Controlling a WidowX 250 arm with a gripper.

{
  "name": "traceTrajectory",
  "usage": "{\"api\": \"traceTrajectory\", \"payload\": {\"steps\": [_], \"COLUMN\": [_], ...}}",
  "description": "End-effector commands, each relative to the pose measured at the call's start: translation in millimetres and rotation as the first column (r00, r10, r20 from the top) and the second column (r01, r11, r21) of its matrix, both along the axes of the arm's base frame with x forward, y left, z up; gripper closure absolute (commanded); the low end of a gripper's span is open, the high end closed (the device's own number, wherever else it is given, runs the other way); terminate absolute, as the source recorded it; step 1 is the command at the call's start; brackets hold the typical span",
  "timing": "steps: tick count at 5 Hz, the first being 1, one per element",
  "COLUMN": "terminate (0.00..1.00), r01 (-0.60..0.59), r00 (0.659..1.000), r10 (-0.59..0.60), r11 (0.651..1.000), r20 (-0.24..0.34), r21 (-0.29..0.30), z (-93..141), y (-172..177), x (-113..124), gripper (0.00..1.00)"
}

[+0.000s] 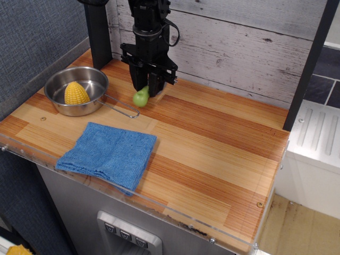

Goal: Put the green spatula above the blue cloth

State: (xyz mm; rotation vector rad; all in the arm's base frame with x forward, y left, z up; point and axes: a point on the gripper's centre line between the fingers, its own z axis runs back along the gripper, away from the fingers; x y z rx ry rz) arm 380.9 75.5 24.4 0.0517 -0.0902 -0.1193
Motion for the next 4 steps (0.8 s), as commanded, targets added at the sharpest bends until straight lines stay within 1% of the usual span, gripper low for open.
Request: {"api": "traceTrajectory", "payload": {"steps": [1, 2, 3, 4], "terminate": [0.00, 0.00, 0.00, 0.00], "r01": [0.071, 0.145, 0.127, 0.093], "r00": [0.986, 0.966, 0.974, 0.985], "r10": [-0.071, -0.139, -0.111, -0.077], "r11": [0.997, 0.989, 0.990, 0.991], "r20": [0.153, 0.218, 0.198, 0.154], "r21": [0.003, -0.015, -0.068, -0.098], "z": [68, 96, 98, 93], "y": [1, -9, -13, -15], "x": [-16, -40, -58, -70], "gripper": [0.00, 0.00, 0.00, 0.00]}}
